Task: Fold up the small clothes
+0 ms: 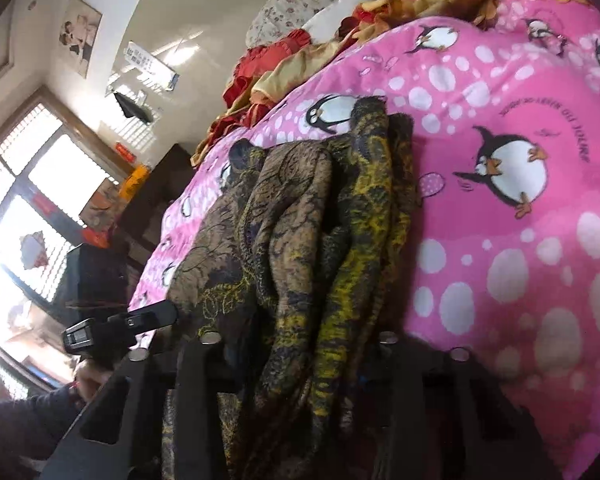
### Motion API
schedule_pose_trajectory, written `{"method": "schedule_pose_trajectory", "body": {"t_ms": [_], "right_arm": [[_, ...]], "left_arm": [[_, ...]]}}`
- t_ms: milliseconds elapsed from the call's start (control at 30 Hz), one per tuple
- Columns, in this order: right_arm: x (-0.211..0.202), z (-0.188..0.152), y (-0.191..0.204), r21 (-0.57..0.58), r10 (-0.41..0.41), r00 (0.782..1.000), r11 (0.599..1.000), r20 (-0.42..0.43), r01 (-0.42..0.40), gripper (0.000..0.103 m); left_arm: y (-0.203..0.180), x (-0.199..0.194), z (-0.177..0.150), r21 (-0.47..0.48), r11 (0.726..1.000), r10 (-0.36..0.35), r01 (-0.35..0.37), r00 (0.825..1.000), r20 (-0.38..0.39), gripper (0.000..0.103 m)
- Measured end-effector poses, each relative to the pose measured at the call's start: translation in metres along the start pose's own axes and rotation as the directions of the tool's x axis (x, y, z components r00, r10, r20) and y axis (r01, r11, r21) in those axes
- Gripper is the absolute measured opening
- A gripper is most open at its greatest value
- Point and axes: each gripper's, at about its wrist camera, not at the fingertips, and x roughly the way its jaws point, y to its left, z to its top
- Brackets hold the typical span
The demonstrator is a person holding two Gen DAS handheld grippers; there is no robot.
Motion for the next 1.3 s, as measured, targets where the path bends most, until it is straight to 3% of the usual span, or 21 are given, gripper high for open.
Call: {"method": "schedule_pose_trajectory", "body": {"t_ms": [33,67,267,367,400,533,733,1033,1300], "right_arm": [[-0.003,-0.001,0.000,0.000,-0.004,1.000,1.000,0.009,0.004,0.015],[-0.004,-0.001,0.000,0.000,-0.010,1.000,1.000,0.013,0.010,0.014],[-0.005,-0.003,0.006,-0.001,-0.081,0.997,0.997,0.002,0.081,0.016],[-0.005,0.001,0.014,0.004,-0.133,0.991,0.991,-0.024,0.133,0.013],[-0.004,0.002,0.021,-0.013,-0.167,0.985,0.986,-0.035,0.166,0.010],[-0.004,0.009,0.044,-0.042,-0.283,0.955,0.959,-0.084,0.281,0.006],[0.006,0.011,0.060,-0.030,-0.398,0.912,0.917,-0.102,0.397,0.006],[0.029,0.006,0.070,0.104,-0.331,0.936,0.933,-0.119,0.344,0.006],[0.065,-0.001,0.098,0.100,-0.279,0.952,0.951,-0.127,0.293,0.006]], "left_arm": [[0.006,-0.002,0.001,-0.026,1.000,-0.007,0.007,1.000,0.002,0.035],[0.008,-0.003,0.002,-0.048,0.999,-0.024,0.025,1.000,0.005,0.032],[0.008,0.001,-0.002,-0.043,0.999,0.029,-0.028,0.999,0.028,0.030],[-0.011,-0.001,-0.002,0.010,0.992,0.124,-0.124,0.992,0.038,0.025],[-0.022,-0.003,-0.001,0.054,0.984,0.169,-0.171,0.985,0.043,0.024],[-0.039,-0.008,0.000,0.122,0.966,0.221,-0.227,0.973,0.058,0.023],[-0.045,-0.018,0.001,0.167,0.959,0.225,-0.231,0.973,0.056,0.022],[-0.006,-0.052,0.018,0.104,0.975,0.193,-0.197,0.980,0.042,0.022],[0.035,-0.090,0.016,0.049,0.978,0.197,-0.201,0.978,0.067,0.022]]}}
